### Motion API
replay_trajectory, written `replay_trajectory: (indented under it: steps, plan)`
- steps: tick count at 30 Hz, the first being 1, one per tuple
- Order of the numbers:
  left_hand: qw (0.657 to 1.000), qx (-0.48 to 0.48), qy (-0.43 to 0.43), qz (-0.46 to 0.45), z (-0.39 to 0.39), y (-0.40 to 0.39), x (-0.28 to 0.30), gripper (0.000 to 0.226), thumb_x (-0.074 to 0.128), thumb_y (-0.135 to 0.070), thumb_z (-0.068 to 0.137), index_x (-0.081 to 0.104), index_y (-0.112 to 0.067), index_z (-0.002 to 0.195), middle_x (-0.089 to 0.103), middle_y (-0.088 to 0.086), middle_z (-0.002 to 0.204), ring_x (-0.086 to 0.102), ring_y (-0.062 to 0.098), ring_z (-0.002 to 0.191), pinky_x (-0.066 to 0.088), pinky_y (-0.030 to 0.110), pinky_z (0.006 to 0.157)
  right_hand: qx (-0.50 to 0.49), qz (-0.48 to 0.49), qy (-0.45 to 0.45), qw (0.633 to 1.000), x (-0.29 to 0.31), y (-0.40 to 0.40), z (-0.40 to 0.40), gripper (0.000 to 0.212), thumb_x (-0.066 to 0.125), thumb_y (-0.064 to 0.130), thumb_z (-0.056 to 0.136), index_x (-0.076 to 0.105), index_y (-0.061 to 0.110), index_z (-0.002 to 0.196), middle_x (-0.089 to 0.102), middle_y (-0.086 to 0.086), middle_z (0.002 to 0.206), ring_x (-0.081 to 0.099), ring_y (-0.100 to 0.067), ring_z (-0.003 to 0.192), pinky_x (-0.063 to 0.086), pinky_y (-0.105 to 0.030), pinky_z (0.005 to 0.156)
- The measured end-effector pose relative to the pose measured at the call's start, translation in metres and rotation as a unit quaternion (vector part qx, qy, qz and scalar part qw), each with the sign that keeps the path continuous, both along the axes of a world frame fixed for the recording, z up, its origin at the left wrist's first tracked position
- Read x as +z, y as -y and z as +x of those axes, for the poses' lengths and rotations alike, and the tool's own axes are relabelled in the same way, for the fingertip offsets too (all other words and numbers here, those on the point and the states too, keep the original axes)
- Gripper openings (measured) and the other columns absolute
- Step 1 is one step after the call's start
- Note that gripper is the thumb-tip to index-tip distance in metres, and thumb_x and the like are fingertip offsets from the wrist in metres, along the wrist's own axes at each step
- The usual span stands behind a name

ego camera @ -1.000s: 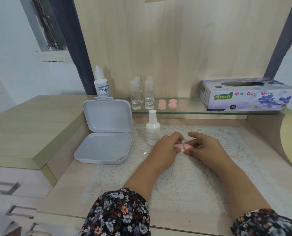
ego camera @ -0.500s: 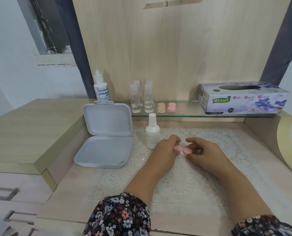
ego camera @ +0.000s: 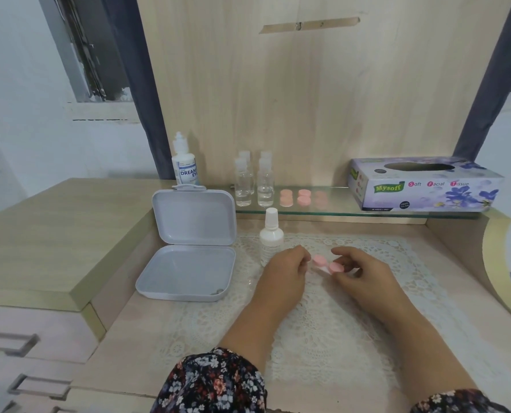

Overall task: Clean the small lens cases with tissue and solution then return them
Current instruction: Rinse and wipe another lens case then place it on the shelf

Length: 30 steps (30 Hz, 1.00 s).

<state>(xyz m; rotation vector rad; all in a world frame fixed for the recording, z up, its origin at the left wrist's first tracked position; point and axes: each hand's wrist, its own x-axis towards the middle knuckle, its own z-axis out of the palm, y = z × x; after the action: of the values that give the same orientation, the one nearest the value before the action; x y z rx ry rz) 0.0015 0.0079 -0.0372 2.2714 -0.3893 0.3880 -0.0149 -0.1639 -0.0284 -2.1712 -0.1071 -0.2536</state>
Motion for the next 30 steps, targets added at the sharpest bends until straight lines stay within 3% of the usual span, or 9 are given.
replay_trajectory:
  steps: [8, 11, 15, 19, 25, 30]
  plan:
    - [0.998, 0.013, -0.024, -0.050, -0.001, -0.004, 0.004, 0.008, 0.055, -0.012, 0.094, 0.064, -0.012, 0.094, 0.062, -0.003, 0.089, 0.057, 0.011, 0.084, 0.050, 0.029, 0.078, -0.036, 0.017, 0.047, 0.998, 0.015, -0.002, 0.003, 0.035, 0.066, 0.020, 0.087, 0.060, 0.031, 0.119, 0.064, 0.012, 0.096, 0.055, 0.002, 0.089, 0.039, -0.013, 0.066]
    - [0.999, 0.025, -0.010, -0.031, -0.004, -0.004, 0.005, 0.010, 0.057, -0.023, 0.094, 0.063, -0.016, 0.091, 0.059, -0.008, 0.080, 0.054, 0.009, 0.075, 0.047, 0.027, 0.071, -0.056, 0.020, 0.077, 0.995, 0.027, -0.003, 0.003, 0.034, 0.067, 0.021, 0.086, 0.060, 0.030, 0.118, 0.064, 0.014, 0.092, 0.055, 0.004, 0.087, 0.038, -0.012, 0.067]
    - [0.999, 0.032, 0.005, 0.009, -0.005, -0.006, 0.006, 0.013, 0.054, -0.027, 0.095, 0.064, -0.018, 0.095, 0.059, -0.012, 0.083, 0.054, 0.008, 0.078, 0.048, 0.026, 0.073, -0.076, 0.010, 0.111, 0.991, 0.052, -0.005, 0.007, 0.035, 0.066, 0.023, 0.087, 0.060, 0.027, 0.120, 0.062, 0.014, 0.092, 0.055, 0.002, 0.086, 0.038, -0.013, 0.066]
    - [0.999, 0.036, 0.002, 0.007, -0.005, -0.008, 0.006, 0.013, 0.054, -0.027, 0.095, 0.065, -0.019, 0.095, 0.061, -0.012, 0.084, 0.056, 0.009, 0.080, 0.050, 0.030, 0.075, -0.117, -0.040, 0.135, 0.983, 0.072, -0.009, 0.020, 0.032, 0.064, 0.027, 0.087, 0.058, 0.026, 0.118, 0.062, 0.009, 0.093, 0.057, -0.007, 0.079, 0.043, -0.029, 0.068]
    - [0.999, 0.043, 0.001, 0.005, -0.003, -0.011, 0.005, 0.013, 0.055, -0.029, 0.095, 0.064, -0.021, 0.090, 0.055, -0.013, 0.072, 0.055, 0.010, 0.076, 0.050, 0.031, 0.072, -0.166, -0.099, 0.102, 0.976, 0.084, -0.018, 0.050, 0.023, 0.061, 0.021, 0.088, 0.055, 0.015, 0.109, 0.062, 0.000, 0.098, 0.052, -0.019, 0.084, 0.037, -0.031, 0.067]
    - [0.999, 0.041, 0.002, 0.009, -0.002, -0.011, 0.006, 0.013, 0.054, -0.028, 0.095, 0.064, -0.020, 0.093, 0.057, -0.011, 0.077, 0.056, 0.012, 0.079, 0.049, 0.031, 0.074, -0.174, -0.126, 0.080, 0.973, 0.082, -0.019, 0.066, 0.016, 0.062, 0.021, 0.088, 0.059, 0.010, 0.101, 0.065, -0.007, 0.100, 0.053, -0.022, 0.086, 0.037, -0.031, 0.068]
